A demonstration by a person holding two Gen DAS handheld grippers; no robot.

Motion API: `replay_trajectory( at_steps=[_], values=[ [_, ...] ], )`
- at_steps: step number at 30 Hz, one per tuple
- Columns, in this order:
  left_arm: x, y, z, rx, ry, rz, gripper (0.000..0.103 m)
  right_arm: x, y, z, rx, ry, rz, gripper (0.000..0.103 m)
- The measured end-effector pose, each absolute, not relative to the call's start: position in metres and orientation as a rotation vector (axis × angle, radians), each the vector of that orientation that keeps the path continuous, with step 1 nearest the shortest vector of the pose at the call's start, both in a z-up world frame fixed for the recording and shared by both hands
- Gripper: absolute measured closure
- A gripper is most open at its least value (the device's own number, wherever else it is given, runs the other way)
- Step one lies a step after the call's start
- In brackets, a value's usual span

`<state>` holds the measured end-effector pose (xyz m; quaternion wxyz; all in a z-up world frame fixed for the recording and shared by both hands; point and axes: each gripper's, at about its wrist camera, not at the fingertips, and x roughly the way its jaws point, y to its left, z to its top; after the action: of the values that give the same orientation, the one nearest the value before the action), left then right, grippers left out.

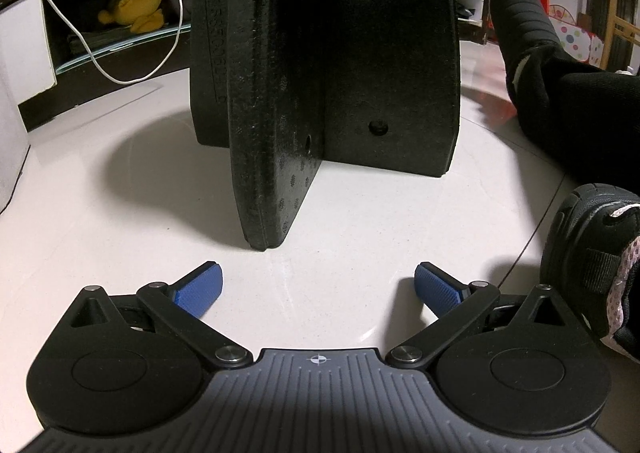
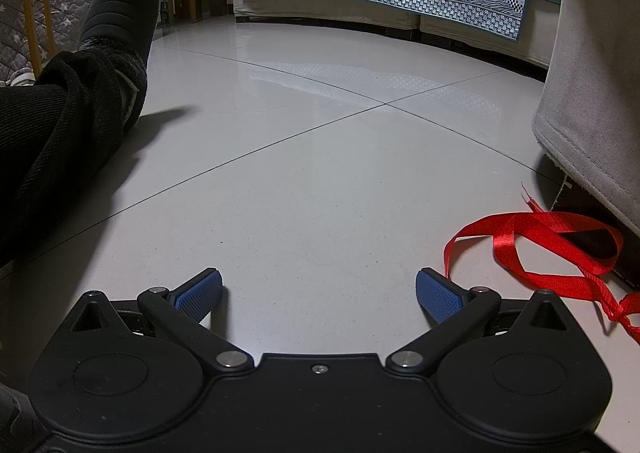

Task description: Organize scattered shoes

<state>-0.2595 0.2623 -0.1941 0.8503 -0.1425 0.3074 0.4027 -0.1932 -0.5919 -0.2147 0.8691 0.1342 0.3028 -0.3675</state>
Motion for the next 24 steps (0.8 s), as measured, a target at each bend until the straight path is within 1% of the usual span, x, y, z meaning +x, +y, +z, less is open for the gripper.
replay_trajectory(
  at_steps=[24],
  values=[
    [-0.2572,0.2685,-0.1941,-0.297,0.648,0.839,0.000,-0.1928,-0.5923,-0.2145,0.280,0.634,-0.767,0.000]
  ],
)
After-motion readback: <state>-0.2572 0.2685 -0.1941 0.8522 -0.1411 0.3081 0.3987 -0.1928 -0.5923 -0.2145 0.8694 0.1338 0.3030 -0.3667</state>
